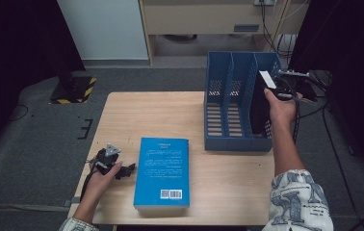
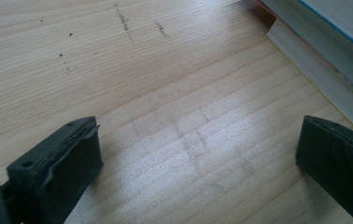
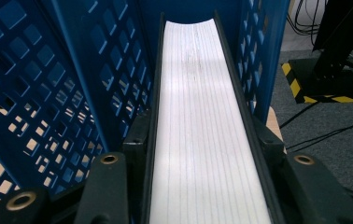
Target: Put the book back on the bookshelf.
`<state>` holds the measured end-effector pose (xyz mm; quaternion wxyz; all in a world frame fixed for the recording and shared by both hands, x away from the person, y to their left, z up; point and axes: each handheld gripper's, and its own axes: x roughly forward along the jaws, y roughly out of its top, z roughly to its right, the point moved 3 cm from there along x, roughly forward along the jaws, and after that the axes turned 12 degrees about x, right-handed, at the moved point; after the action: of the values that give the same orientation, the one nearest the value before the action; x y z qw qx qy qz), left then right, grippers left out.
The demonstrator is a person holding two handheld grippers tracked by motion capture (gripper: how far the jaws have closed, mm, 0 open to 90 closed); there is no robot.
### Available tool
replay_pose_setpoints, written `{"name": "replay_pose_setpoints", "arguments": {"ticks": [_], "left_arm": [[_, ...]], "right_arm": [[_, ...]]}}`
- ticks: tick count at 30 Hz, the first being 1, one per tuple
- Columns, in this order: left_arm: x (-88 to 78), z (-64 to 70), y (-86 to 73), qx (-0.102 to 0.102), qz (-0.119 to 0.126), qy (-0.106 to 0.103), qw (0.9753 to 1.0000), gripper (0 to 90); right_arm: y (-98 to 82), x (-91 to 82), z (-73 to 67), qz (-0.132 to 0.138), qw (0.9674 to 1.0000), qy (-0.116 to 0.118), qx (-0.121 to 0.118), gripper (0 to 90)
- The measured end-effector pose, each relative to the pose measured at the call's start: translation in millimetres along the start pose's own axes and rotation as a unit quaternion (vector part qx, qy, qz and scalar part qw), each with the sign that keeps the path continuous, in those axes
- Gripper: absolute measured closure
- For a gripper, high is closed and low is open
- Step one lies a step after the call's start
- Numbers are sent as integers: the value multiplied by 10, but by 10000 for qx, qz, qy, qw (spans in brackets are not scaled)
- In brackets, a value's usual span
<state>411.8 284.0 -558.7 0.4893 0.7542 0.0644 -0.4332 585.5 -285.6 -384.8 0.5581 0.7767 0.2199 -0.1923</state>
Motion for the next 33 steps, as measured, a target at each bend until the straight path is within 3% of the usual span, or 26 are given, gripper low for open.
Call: {"name": "replay_pose_setpoints", "arguments": {"ticks": [7,24,33], "left_arm": [[1,0,1,1,0,-2,10000,0],[4,3,3,-10,16,0,10000,0],[1,2,3,3,-9,-2,10000,0]], "right_arm": [[33,6,11,0,9998,-73,-165,531],[46,63,-4,2,9999,-74,-117,531],[-2,68,-9,34,9996,-122,-267,530]]}}
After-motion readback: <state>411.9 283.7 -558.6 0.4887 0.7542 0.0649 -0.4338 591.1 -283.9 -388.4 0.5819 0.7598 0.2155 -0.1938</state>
